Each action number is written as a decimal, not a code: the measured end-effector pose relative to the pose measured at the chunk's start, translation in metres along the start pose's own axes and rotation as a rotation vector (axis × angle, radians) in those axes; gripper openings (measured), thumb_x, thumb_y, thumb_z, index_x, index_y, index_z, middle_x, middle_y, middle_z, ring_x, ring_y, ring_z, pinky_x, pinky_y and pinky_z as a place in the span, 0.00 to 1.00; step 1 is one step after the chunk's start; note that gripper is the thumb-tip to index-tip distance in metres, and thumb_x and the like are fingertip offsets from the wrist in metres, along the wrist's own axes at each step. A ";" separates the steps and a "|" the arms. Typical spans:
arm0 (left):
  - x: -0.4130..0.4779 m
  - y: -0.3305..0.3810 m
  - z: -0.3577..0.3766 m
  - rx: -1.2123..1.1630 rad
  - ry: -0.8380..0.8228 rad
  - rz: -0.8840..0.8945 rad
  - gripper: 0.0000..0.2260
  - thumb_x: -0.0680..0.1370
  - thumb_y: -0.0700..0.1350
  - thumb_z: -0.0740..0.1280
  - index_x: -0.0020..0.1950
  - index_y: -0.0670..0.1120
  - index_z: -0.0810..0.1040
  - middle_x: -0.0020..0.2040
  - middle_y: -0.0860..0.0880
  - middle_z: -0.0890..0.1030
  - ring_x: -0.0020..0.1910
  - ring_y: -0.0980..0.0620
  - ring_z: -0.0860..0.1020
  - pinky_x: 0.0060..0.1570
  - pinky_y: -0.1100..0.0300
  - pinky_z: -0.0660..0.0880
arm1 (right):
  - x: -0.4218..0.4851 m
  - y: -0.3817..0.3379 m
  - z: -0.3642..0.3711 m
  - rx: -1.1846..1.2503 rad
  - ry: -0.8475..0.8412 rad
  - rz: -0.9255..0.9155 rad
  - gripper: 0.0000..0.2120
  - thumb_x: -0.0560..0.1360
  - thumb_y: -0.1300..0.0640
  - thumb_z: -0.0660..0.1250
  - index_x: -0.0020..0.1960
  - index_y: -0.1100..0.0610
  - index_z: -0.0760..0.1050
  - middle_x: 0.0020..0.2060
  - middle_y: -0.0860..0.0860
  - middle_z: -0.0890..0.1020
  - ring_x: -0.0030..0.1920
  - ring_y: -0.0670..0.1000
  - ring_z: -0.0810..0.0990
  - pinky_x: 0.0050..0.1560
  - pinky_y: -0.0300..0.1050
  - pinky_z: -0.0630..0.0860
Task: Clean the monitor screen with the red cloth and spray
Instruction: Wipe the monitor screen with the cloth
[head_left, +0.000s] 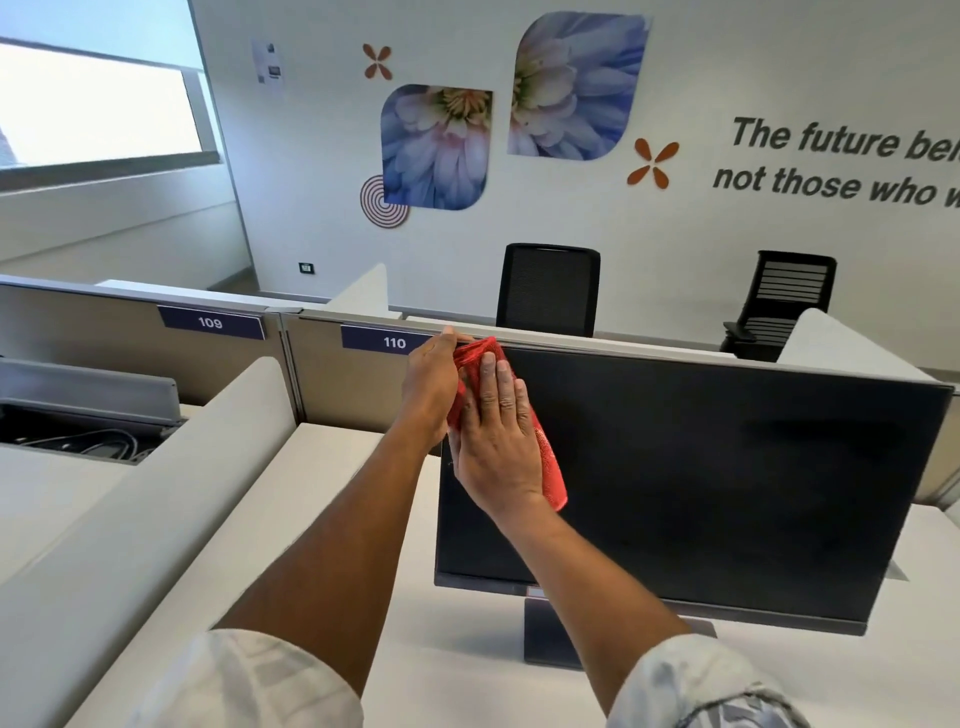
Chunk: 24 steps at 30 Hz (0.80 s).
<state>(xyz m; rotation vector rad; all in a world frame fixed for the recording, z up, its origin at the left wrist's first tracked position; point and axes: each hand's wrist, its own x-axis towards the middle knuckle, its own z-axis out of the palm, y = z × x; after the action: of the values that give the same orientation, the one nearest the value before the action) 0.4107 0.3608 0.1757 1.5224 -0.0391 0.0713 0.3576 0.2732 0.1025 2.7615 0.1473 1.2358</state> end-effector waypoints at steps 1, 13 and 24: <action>0.000 0.001 -0.001 -0.009 -0.019 0.000 0.18 0.78 0.60 0.57 0.44 0.54 0.83 0.39 0.53 0.85 0.43 0.54 0.83 0.44 0.58 0.78 | -0.001 0.004 -0.001 -0.002 0.000 -0.020 0.33 0.81 0.46 0.56 0.79 0.59 0.47 0.78 0.59 0.49 0.79 0.59 0.47 0.77 0.57 0.45; -0.010 -0.003 0.007 -0.122 -0.027 -0.104 0.21 0.76 0.67 0.55 0.49 0.54 0.79 0.48 0.53 0.82 0.51 0.53 0.78 0.51 0.52 0.76 | 0.007 0.067 -0.022 0.070 0.133 0.395 0.32 0.83 0.49 0.54 0.78 0.65 0.44 0.77 0.66 0.53 0.78 0.65 0.51 0.77 0.60 0.51; -0.003 -0.005 -0.010 -0.116 -0.141 -0.130 0.22 0.75 0.65 0.60 0.46 0.50 0.84 0.44 0.50 0.86 0.45 0.53 0.84 0.43 0.56 0.78 | -0.004 0.015 0.007 0.026 0.004 -0.209 0.33 0.82 0.48 0.56 0.80 0.59 0.46 0.79 0.57 0.46 0.79 0.58 0.43 0.79 0.53 0.39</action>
<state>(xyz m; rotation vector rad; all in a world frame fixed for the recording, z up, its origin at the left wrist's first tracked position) 0.4074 0.3708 0.1699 1.4081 -0.0562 -0.1401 0.3607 0.2570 0.0977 2.6815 0.4428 1.1934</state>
